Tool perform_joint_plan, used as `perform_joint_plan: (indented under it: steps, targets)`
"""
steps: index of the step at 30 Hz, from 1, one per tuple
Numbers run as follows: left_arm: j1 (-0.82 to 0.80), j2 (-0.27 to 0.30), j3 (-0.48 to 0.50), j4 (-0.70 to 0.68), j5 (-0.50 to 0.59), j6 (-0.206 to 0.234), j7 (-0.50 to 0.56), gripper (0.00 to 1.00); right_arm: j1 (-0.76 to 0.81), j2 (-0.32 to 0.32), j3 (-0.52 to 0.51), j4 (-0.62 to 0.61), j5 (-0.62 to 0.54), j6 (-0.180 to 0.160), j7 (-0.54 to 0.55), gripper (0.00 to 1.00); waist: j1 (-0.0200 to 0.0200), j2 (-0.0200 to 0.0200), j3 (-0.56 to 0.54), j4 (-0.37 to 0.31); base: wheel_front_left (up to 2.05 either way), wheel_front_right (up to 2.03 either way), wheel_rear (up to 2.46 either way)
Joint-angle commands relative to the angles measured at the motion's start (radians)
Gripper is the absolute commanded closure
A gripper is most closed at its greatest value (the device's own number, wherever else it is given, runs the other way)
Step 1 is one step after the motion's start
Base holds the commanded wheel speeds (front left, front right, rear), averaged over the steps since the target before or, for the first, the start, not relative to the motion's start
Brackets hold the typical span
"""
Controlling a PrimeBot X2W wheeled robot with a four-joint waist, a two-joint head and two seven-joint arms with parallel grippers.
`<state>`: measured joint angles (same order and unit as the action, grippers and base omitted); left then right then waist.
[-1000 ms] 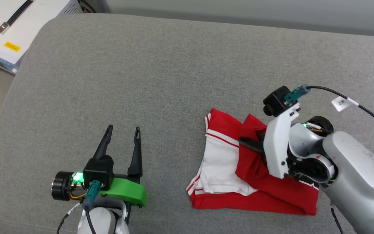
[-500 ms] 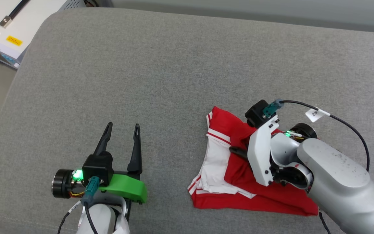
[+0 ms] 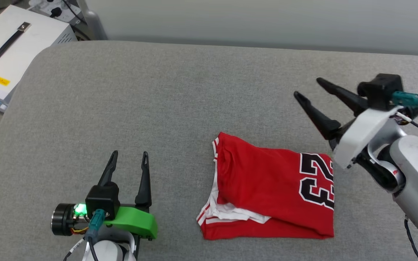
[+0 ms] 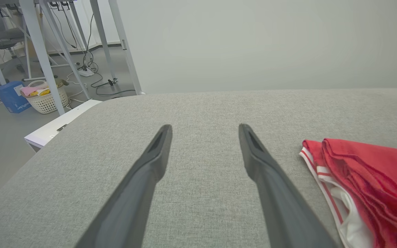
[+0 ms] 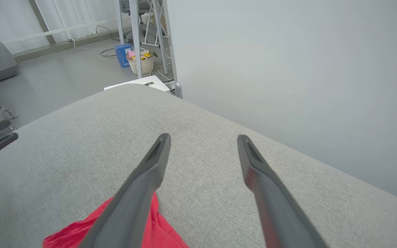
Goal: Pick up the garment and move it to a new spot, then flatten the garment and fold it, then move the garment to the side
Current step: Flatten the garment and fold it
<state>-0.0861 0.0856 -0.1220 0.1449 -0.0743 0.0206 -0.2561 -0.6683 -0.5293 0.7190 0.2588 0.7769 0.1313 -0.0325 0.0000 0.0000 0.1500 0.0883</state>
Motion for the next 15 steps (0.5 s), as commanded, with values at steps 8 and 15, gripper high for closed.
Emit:
perform_joint_plan:
  steps: [8, 15]
  targets:
    - [0.045, -0.002, 0.012, -0.023, 0.015, -0.006, -0.006, 0.00, 0.188, 0.089, -0.321, 0.037, -0.248, -0.001, -0.216, 0.00, 0.0000, 0.0000, -0.059, -0.053, 0.00, 0.00, 0.00]
    - [0.082, -0.004, 0.025, -0.048, 0.010, -0.003, -0.006, 0.00, 0.377, 0.217, -0.524, -0.054, -0.382, -0.001, -0.229, 0.00, 0.0000, 0.0000, -0.084, -0.071, 0.00, 0.00, 0.00]
